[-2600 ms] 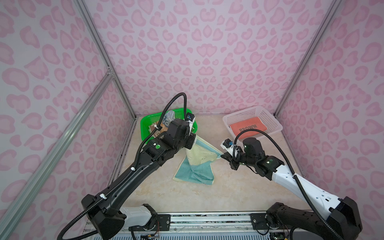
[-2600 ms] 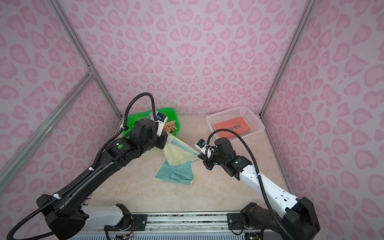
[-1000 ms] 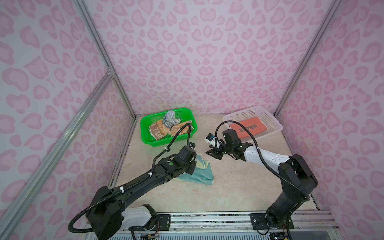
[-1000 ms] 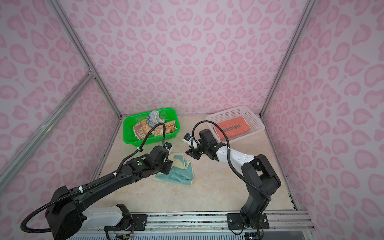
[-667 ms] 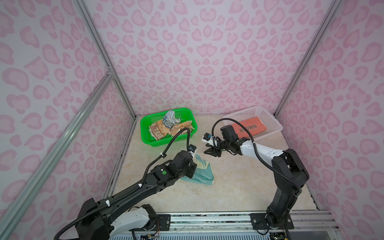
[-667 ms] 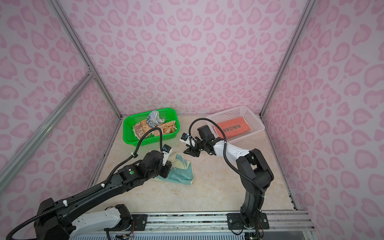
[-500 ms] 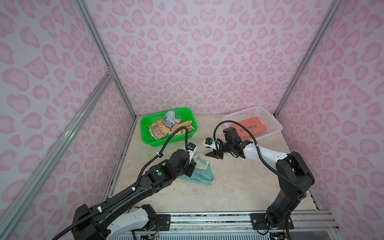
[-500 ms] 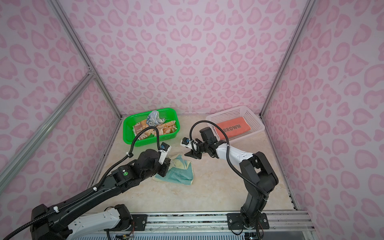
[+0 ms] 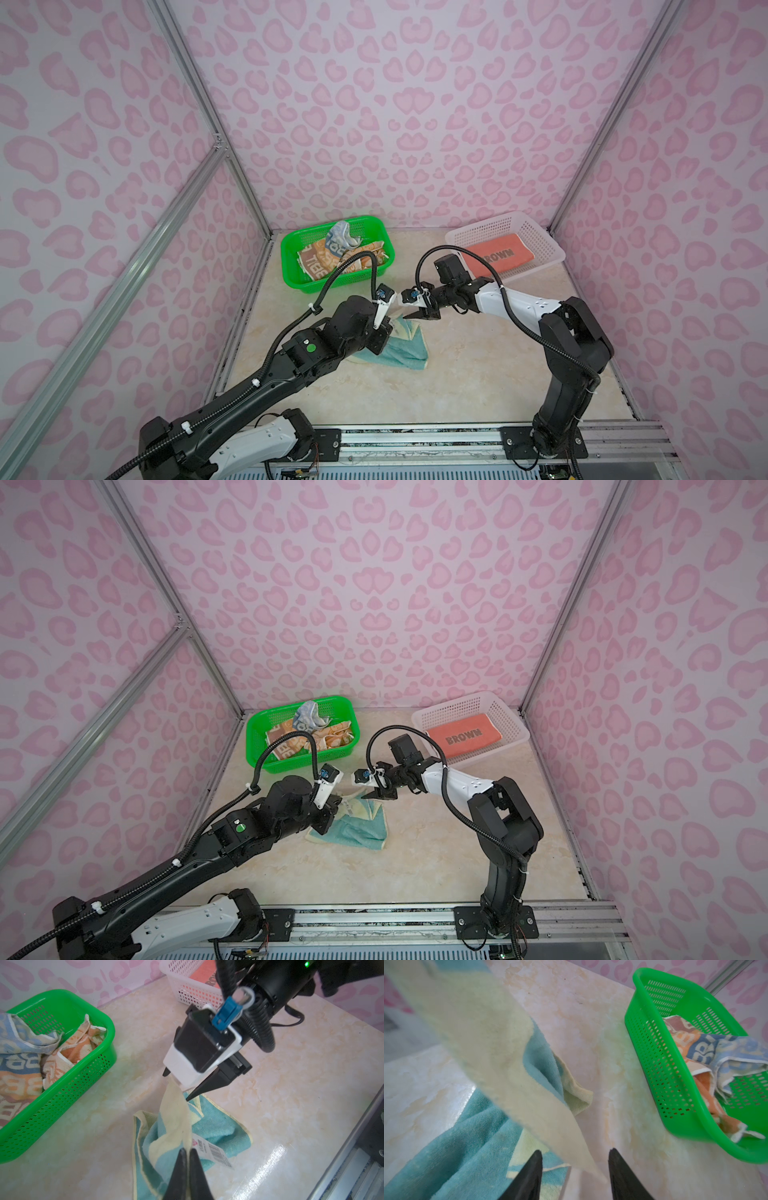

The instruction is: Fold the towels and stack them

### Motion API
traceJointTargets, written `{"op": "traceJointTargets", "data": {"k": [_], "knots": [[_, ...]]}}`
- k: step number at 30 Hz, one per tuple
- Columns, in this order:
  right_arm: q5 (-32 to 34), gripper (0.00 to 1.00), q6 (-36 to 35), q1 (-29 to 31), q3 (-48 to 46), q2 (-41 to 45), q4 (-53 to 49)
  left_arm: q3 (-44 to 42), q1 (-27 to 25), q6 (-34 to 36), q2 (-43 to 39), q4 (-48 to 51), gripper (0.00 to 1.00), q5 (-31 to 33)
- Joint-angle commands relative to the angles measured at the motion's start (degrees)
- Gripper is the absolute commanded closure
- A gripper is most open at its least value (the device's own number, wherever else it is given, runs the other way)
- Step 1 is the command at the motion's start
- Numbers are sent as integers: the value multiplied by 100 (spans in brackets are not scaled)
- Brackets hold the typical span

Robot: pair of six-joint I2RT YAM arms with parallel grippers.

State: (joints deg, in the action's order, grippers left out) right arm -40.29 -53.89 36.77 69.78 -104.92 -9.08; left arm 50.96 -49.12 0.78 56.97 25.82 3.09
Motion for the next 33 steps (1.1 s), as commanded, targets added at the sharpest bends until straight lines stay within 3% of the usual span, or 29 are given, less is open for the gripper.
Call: {"op": "traceJointTargets", "data": {"k": [1, 9, 18, 33], "knots": [[60, 49, -153, 10, 71, -204, -303, 130, 8, 123, -135, -37, 98, -8], [206, 56, -67, -138, 305, -555, -483, 86, 8, 151, -326, 54, 98, 136], [-15, 55, -219, -425, -80, -155, -735, 37, 7, 177, -371, 74, 98, 244], [-45, 58, -172, -285, 119, -224, -1359, 15, 11, 208, -551, 134, 98, 521]]}}
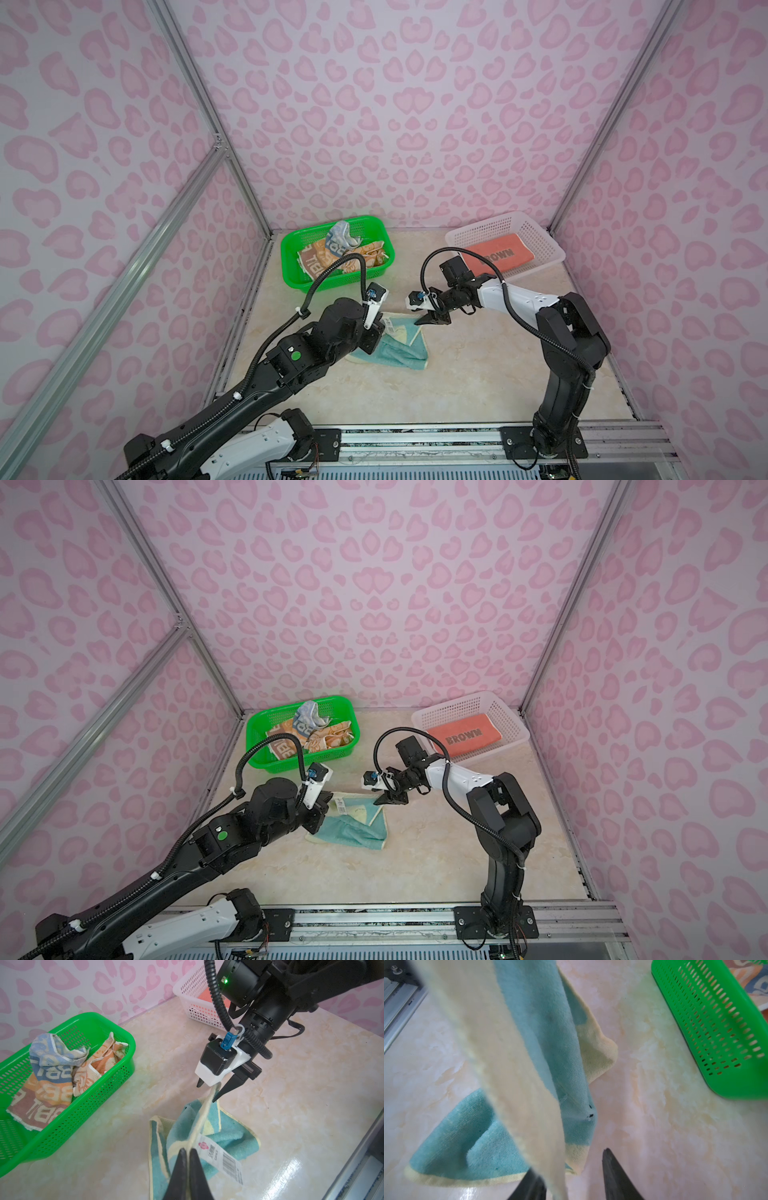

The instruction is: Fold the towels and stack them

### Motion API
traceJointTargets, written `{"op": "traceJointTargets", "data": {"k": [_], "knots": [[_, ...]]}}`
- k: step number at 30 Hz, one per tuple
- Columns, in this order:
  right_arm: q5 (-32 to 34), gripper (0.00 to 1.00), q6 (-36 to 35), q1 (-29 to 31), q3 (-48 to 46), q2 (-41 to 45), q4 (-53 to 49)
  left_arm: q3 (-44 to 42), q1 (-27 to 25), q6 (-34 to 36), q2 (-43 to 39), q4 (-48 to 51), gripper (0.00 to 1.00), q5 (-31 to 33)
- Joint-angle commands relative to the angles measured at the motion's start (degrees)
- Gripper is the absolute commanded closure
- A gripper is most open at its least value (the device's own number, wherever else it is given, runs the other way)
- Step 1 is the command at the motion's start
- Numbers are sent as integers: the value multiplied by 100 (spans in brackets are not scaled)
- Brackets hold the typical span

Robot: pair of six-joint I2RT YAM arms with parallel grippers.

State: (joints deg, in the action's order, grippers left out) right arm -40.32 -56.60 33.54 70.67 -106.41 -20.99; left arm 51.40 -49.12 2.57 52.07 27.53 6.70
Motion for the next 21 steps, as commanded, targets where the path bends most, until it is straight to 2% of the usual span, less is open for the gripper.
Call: {"op": "traceJointTargets", "data": {"k": [1, 11, 14, 16, 20, 21], "knots": [[-42, 59, 140, 47, 34, -102, -168, -33, 10, 33, -78, -29, 97, 180], [-144, 63, 445, -10, -79, -48, 30, -46, 12, 68, -198, 139, 97, 450], [-209, 67, 481, -32, -89, -20, 16, -72, 17, 77, -207, 121, 97, 488], [-258, 73, 478, -54, -91, 1, -15, -68, 17, 80, -185, 113, 97, 499], [-391, 100, 477, -86, -51, 34, -189, -63, 17, 73, -122, 131, 97, 574], [-418, 100, 478, -93, -30, 54, -274, -60, 16, 56, -106, 122, 97, 625]]}}
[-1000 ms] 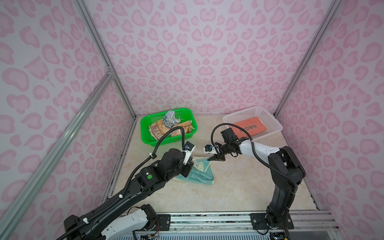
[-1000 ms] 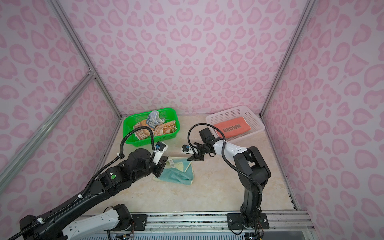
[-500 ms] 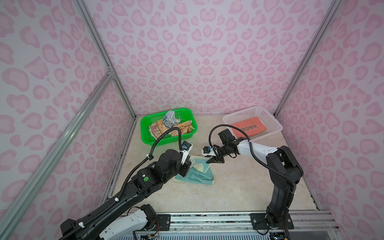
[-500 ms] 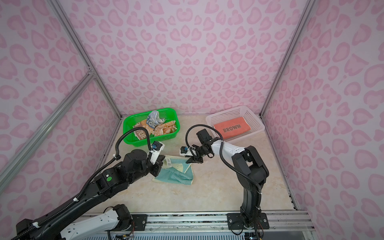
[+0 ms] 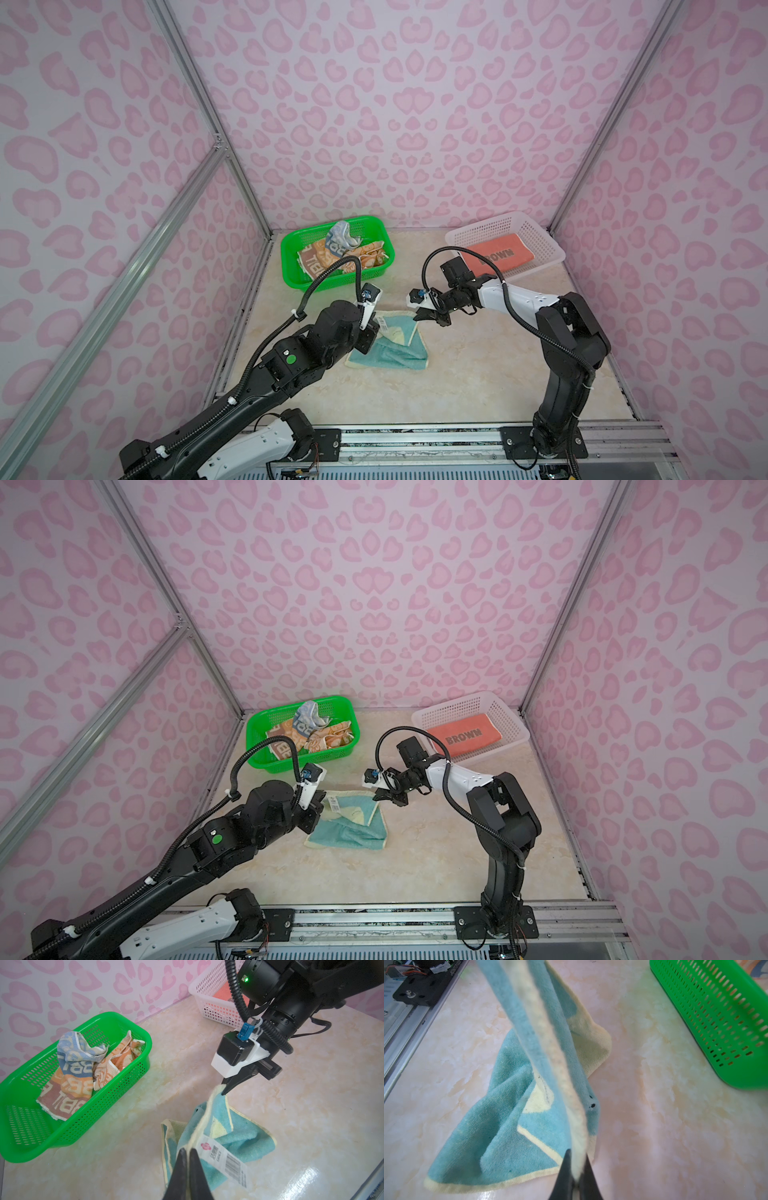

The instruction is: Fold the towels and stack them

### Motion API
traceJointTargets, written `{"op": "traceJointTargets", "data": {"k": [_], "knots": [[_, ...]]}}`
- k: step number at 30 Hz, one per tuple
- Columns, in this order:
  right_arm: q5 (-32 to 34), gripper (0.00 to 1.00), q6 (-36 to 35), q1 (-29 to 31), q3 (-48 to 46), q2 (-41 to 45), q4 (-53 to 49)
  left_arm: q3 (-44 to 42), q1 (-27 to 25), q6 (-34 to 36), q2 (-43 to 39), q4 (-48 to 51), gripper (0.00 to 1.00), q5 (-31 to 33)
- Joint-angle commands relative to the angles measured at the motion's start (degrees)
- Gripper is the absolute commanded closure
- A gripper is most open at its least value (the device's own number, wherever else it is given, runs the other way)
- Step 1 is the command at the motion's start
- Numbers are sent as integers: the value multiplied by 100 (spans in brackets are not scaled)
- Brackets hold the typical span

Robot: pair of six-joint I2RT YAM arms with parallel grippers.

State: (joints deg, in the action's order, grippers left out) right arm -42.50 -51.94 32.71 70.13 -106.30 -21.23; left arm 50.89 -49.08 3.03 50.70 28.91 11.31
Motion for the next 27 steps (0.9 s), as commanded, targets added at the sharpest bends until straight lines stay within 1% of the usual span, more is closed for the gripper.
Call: {"op": "traceJointTargets", "data": {"k": [1, 3, 5, 9, 12, 17, 21, 24, 27], "knots": [[-191, 100, 84, -10, 47, 68, -275, -10, 8, -14, 44, -25, 97, 229], [21, 100, 412, -18, 147, 134, -314, 24, 12, -85, 77, -88, 97, 362], [311, 100, 928, -34, 314, 231, -352, 85, 21, -201, 140, -187, 97, 573], [754, 100, 2386, -249, 864, 491, -477, 547, 65, -448, 483, -207, 97, 1025], [1114, 100, 3258, -393, 1242, 838, -647, 1098, 120, -546, 846, -63, 97, 1242], [1939, 100, 3817, -424, 1592, 1593, -830, 2217, 234, -628, 1386, 238, 97, 1218], [2503, 100, 3970, -410, 1811, 2179, -980, 3072, 260, -469, 1690, 409, 97, 1081], [2707, 100, 4006, -428, 2093, 2516, -1044, 3649, 267, -357, 1818, 457, 97, 939], [2739, 100, 4024, -432, 2390, 2762, -1229, 4128, 264, -303, 1882, 580, 97, 741]]}}
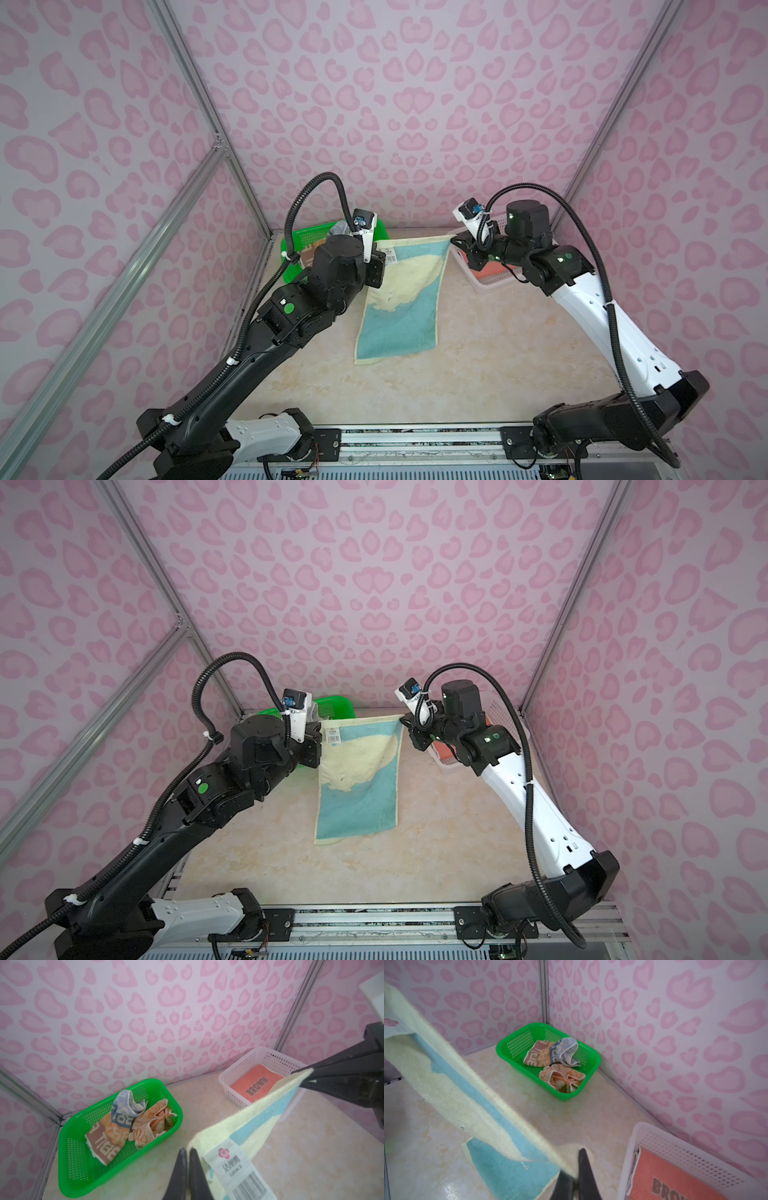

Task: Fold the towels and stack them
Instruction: 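Lift the yellow-and-teal towel high with both grippers, stretching its edge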

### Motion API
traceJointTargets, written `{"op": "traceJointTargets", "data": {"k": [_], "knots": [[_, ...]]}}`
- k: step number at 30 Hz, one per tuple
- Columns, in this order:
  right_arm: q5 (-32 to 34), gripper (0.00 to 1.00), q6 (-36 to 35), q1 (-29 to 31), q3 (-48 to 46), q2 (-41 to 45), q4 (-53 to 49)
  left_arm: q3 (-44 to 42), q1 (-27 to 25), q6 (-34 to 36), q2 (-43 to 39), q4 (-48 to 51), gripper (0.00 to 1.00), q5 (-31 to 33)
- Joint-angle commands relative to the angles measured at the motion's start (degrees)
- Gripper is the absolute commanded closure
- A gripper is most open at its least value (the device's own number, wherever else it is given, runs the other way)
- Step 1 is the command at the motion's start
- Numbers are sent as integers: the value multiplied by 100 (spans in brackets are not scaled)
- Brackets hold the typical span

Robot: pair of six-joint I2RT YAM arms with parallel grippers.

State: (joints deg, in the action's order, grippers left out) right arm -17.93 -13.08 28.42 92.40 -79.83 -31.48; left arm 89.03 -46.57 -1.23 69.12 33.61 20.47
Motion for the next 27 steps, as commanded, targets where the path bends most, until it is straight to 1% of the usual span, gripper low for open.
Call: {"op": "traceJointTargets", "data": {"k": [1, 4, 8, 12, 17, 19, 22, 23, 27], "knots": [[222, 100, 152, -4, 273, 181, -276, 426, 15, 139, 32, 144, 97, -258], [97, 100, 170, 29, 472, 405, -440, 614, 6, 102, -104, 190, 97, -510], [90, 100, 106, 237, 521, 785, -634, 599, 7, -129, -487, 182, 97, -897], [321, 100, 43, 607, 472, 1219, -702, 502, -6, -345, -913, 130, 97, -1294], [568, 100, 41, 1077, 505, 1646, -683, 376, -2, -592, -1315, 65, 97, -1581], [570, 100, 74, 1175, 534, 1743, -701, 319, -3, -675, -1452, 17, 97, -1665], [678, 100, 122, 1227, 445, 1847, -719, 203, -2, -733, -1557, -55, 97, -1642], [823, 100, 132, 1223, 395, 1865, -727, 159, -2, -717, -1561, -74, 97, -1574], [1341, 100, 25, 1133, 121, 1786, -824, 49, 0, -540, -1333, -64, 97, -959]]}}
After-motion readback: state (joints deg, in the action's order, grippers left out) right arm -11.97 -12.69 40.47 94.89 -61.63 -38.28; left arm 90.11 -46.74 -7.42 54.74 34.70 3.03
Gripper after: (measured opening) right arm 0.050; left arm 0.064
